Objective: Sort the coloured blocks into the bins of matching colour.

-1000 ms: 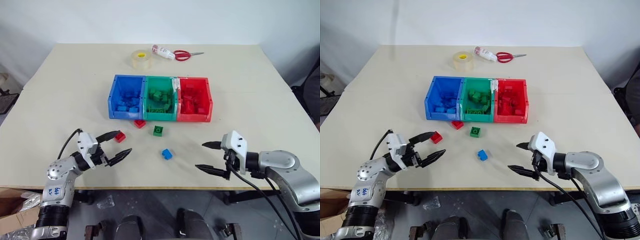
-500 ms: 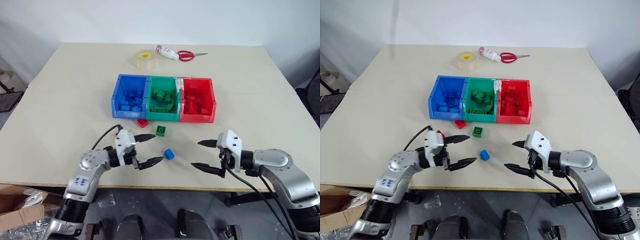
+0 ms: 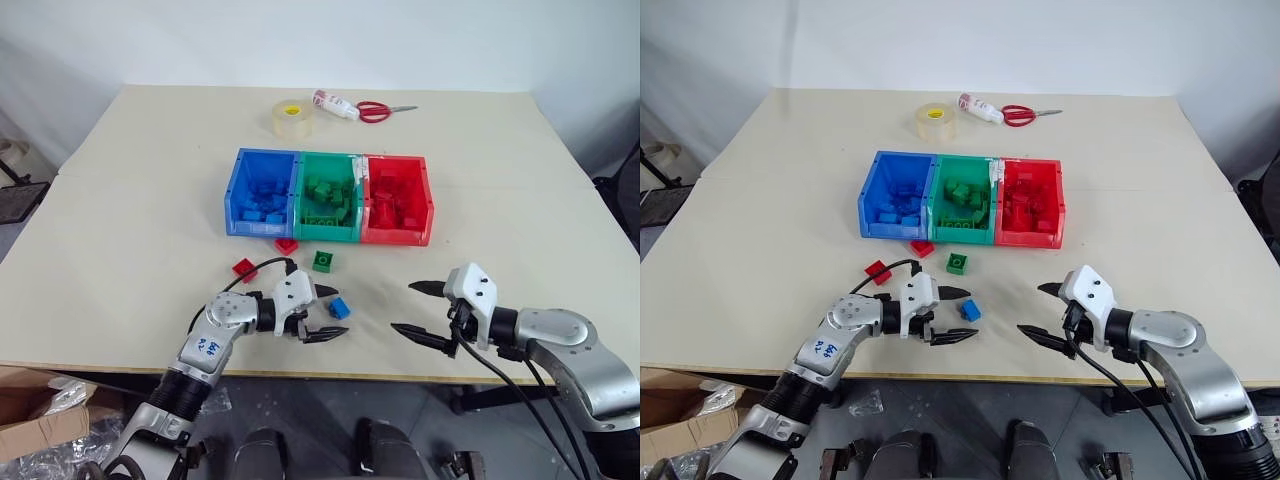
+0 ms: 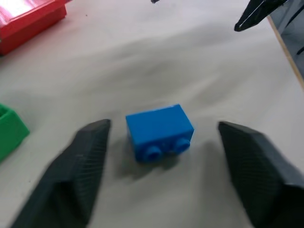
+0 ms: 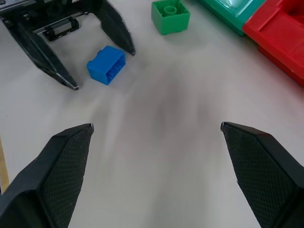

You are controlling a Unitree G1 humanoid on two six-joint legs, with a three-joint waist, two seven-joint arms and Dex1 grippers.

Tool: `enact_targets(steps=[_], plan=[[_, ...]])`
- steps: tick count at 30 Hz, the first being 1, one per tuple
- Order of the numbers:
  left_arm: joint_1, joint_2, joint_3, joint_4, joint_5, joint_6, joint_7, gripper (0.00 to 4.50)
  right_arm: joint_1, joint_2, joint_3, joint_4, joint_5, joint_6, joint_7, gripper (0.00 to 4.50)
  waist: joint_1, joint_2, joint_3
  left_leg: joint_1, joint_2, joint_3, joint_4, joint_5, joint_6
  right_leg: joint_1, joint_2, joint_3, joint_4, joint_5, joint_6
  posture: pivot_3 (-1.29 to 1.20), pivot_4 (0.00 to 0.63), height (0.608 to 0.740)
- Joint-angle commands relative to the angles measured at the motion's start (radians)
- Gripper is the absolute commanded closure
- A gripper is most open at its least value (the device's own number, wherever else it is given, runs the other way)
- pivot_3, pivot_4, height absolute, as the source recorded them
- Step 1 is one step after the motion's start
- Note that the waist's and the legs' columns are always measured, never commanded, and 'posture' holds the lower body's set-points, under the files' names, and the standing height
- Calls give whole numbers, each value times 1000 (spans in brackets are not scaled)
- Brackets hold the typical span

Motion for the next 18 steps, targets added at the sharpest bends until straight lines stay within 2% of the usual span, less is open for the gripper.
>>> enact_targets(steps=[1, 3, 4, 9, 13, 18], plan=[[-8, -5, 2, -7, -3, -17, -12, 2214, 7, -11, -38, -44, 19, -11, -2, 0, 1, 0, 0, 0, 0, 0, 0, 0, 0, 0, 0, 0, 0, 0, 0, 0, 150, 740], [-8, -9, 9, -4, -2, -15, -2, 2795, 2, -8, -45, -35, 22, -23, 6, 0, 1, 0, 0, 0, 0, 0, 0, 0, 0, 0, 0, 0, 0, 0, 0, 0, 150, 740], [-7, -12, 13, -3, -4, -16, 2, 2941, -3, -6, -48, -29, 25, -29, 10, 0, 2, 0, 0, 0, 0, 0, 0, 0, 0, 0, 0, 0, 0, 0, 0, 0, 150, 740], [-8, -21, 41, -23, -23, -17, 13, 2942, -20, 7, -62, 10, 55, -75, 45, 0, 3, 0, 0, 0, 0, 0, 0, 0, 0, 0, 0, 0, 0, 0, 0, 0, 150, 740], [-6, -27, 144, -130, -94, 45, 80, 2942, -29, 9, -59, 35, 60, -106, 66, 0, 2, 0, 0, 0, 0, 0, 0, 0, 0, 0, 0, 0, 1, 0, 0, 0, 150, 740], [-51, 13, 297, -244, -132, 153, 215, 2942, -65, 14, -44, 67, 56, -110, 67, 0, 2, 0, 0, 0, 0, 0, 1, 0, 0, 0, 0, 0, 3, 0, 0, 0, 150, 740]])
